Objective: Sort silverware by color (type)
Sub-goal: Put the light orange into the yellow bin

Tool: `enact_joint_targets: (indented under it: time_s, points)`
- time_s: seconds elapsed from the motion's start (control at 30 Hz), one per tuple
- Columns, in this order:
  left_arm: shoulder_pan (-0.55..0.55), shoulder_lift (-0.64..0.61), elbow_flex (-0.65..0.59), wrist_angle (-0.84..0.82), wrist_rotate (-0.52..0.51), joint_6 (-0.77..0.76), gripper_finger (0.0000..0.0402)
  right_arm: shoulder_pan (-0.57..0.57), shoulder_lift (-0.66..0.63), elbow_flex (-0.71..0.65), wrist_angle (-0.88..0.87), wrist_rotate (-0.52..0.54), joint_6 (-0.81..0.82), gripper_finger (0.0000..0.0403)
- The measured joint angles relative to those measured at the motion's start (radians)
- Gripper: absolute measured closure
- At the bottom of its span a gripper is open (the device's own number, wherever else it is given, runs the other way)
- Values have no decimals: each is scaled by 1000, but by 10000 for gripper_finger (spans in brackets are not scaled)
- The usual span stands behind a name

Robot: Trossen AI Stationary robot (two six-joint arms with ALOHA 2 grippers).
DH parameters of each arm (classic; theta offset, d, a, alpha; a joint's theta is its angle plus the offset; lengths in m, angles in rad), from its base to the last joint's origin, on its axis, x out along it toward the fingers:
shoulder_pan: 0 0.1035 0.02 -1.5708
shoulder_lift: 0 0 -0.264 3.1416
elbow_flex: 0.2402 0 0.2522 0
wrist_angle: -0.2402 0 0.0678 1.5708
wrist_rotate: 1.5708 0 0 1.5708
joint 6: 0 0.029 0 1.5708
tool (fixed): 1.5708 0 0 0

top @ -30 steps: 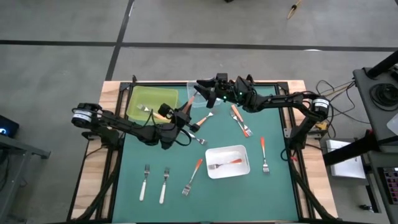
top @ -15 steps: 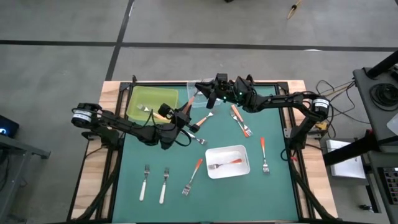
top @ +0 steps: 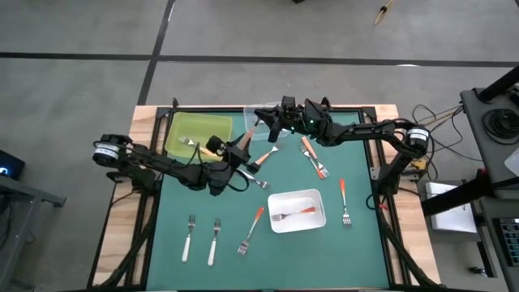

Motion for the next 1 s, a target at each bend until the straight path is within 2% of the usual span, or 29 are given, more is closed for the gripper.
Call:
enact_joint_targets:
  time_s: [0.2,0.3,0.47,0.53,0.63,0.73,0.8,0.9,1.0]
  points:
    - [0,0,0,-2,-1,-3,286,1,-1,0,-15,-6,-8,395]
    - [-6,0,0,-11,-6,9,275,-9,-20,0,-89,-7,-31,395]
    - [-36,-21,0,-11,-6,74,264,-36,-84,36,-370,-5,-132,395]
    - [-52,-41,0,-13,27,109,263,-39,-117,65,-507,-3,-198,395]
    - [-68,-93,0,-41,160,152,263,-38,-158,116,-686,-9,-287,395]
    - [-69,-162,0,-127,354,143,263,-32,-197,172,-860,-15,-342,395]
    - [-54,-214,0,-209,519,108,263,-23,-227,196,-949,-15,-383,395]
    - [-23,-276,0,-304,730,11,263,-2,-265,203,-995,-63,-419,395]
    - [4,-307,0,-321,853,-79,263,20,-296,195,-995,-121,-418,395]
